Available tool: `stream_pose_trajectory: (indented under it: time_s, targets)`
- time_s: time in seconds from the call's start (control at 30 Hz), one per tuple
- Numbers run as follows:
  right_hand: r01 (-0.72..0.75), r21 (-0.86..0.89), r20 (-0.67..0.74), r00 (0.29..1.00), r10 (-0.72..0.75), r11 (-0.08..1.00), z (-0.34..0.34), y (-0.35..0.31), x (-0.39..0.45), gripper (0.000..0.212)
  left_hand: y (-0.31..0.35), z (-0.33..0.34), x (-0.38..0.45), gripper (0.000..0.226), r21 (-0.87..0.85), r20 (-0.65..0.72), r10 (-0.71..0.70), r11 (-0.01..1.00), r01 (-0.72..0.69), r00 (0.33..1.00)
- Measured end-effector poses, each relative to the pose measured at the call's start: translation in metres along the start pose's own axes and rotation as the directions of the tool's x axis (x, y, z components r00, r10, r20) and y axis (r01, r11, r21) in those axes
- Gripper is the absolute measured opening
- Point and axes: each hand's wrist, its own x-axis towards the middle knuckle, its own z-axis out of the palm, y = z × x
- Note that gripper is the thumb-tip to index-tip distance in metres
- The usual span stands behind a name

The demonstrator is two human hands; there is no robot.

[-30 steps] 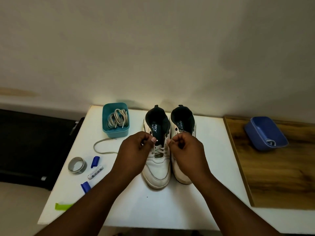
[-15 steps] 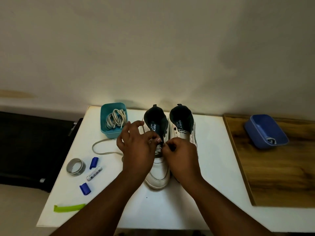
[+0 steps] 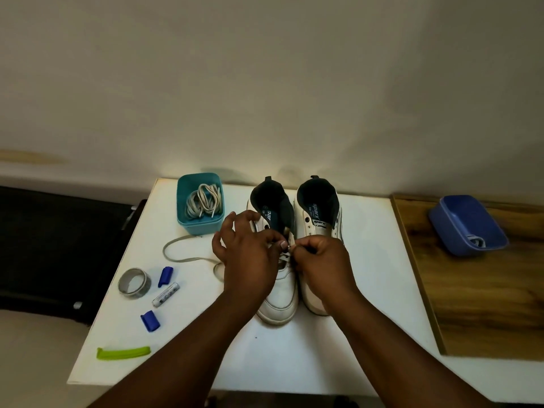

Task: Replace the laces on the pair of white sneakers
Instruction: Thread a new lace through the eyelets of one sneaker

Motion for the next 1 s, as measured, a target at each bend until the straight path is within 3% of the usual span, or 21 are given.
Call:
stream_pose_trajectory:
  time_s: [0.27,0.43,0.63,0.7,0.77,0.8,0.83,0.87,0.9,0.93,1.0]
  targets:
    - [0.060,-0.056,0.005,0.998,-0.060,0.997,0.000,-0.003,-0.002,0.013,0.003,0.004,-0.004,0.001,-0.047,-0.017,-0.054,0.997,0.053,0.998]
    - [0.101,-0.123,0.086,0.992,-0.091,0.987,-0.005,0.003,0.003,0.018,0.000,0.007,-0.005,0.006,-0.051,-0.022,-0.045,0.998,0.044,0.999]
    - [0.273,-0.315,0.065,0.962,-0.267,0.909,-0.006,-0.002,-0.004,0.012,-0.005,-0.002,-0.002,0.016,-0.063,0.046,-0.016,0.998,0.019,0.999]
    - [0.260,-0.329,-0.030,0.958,-0.286,0.908,-0.010,-0.008,-0.003,0.014,-0.009,-0.007,0.001,0.035,0.002,0.105,0.031,1.000,-0.031,0.994]
    - [0.216,-0.184,-0.251,0.933,-0.259,0.959,-0.019,-0.020,0.000,0.016,-0.012,-0.016,0.003,0.054,0.101,0.139,0.082,0.990,-0.097,0.987]
    - [0.187,0.030,-0.389,0.907,-0.161,0.982,-0.027,-0.027,0.003,0.017,-0.012,-0.020,0.004,0.060,0.144,0.151,0.100,0.982,-0.122,0.984]
    - [0.183,0.311,-0.476,0.879,-0.014,0.933,-0.036,-0.034,0.007,0.018,-0.013,-0.023,0.003,0.062,0.180,0.161,0.113,0.973,-0.142,0.980]
    - [0.213,0.532,-0.527,0.841,0.124,0.819,-0.047,-0.041,0.009,0.018,-0.013,-0.026,0.003,0.062,0.210,0.168,0.127,0.964,-0.161,0.978]
    - [0.292,0.640,-0.578,0.793,0.195,0.710,-0.058,-0.045,0.011,0.015,-0.013,-0.028,0.002,0.060,0.236,0.173,0.141,0.955,-0.180,0.975]
    - [0.380,0.628,-0.652,0.734,0.193,0.679,-0.065,-0.048,0.010,0.012,-0.013,-0.029,0.001,0.057,0.252,0.179,0.149,0.948,-0.192,0.972]
    - [0.487,0.412,-0.782,0.623,0.023,0.770,-0.069,-0.047,0.007,0.015,-0.014,-0.029,0.000,0.055,0.259,0.185,0.156,0.945,-0.201,0.970]
